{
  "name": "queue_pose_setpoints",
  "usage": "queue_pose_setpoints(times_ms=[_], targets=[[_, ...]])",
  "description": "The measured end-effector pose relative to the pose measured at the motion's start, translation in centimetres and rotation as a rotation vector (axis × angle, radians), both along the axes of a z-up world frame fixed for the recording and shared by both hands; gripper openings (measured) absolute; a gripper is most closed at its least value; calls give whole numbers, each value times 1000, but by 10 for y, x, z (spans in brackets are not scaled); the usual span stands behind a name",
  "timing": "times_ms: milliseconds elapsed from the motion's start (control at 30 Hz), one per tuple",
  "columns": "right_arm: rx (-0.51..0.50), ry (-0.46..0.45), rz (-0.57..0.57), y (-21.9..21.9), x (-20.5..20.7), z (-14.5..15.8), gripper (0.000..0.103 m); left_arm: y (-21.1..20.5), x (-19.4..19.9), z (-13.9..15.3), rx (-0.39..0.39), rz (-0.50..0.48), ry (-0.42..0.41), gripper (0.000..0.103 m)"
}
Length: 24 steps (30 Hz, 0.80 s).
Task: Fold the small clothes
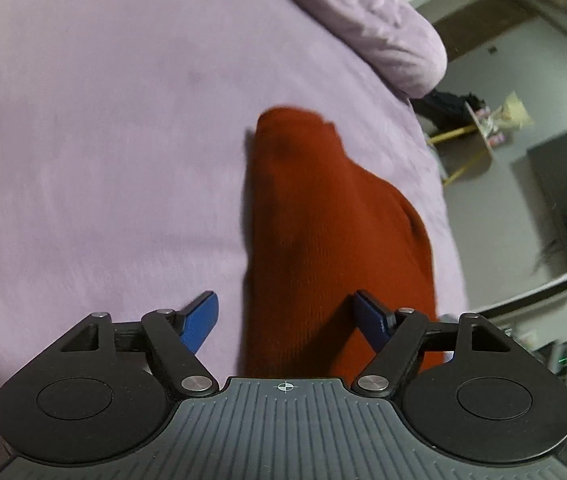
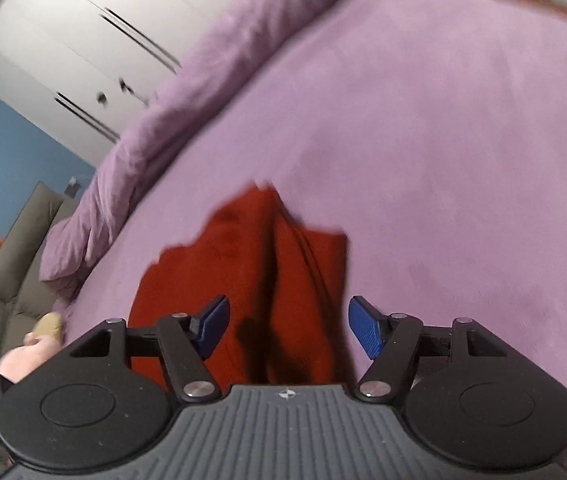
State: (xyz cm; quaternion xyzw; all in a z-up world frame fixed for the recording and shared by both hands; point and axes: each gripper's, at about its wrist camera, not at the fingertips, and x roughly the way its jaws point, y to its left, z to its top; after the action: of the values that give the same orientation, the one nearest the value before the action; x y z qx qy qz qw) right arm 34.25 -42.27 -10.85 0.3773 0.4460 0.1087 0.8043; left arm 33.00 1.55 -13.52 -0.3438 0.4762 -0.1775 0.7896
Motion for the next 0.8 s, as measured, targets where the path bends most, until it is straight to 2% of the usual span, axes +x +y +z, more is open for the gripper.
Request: queue_pose_setpoints(times_ms=[133, 200, 267, 300, 400, 600, 800], targets=[[95, 34, 9, 1, 16, -12, 64, -9, 15, -15, -95, -14, 55, 73], [138, 54, 28, 7, 24, -19, 61, -16, 23, -17, -85, -33, 76, 73], [144, 49, 40, 11, 28, -25, 56, -22, 30, -20, -74, -52, 87, 71], [148, 47, 42, 13, 29, -27, 47, -23, 32, -21, -75, -46, 95, 66], [160, 37, 19, 20, 29, -29, 36, -24, 35, -21, -69, -44, 93, 56], [179, -19, -2, 26, 20, -12, 30, -15, 27, 0, -89, -48, 42, 50], [203, -31, 15, 43, 19, 12, 30, -6, 21, 36, -57, -57, -12, 50]])
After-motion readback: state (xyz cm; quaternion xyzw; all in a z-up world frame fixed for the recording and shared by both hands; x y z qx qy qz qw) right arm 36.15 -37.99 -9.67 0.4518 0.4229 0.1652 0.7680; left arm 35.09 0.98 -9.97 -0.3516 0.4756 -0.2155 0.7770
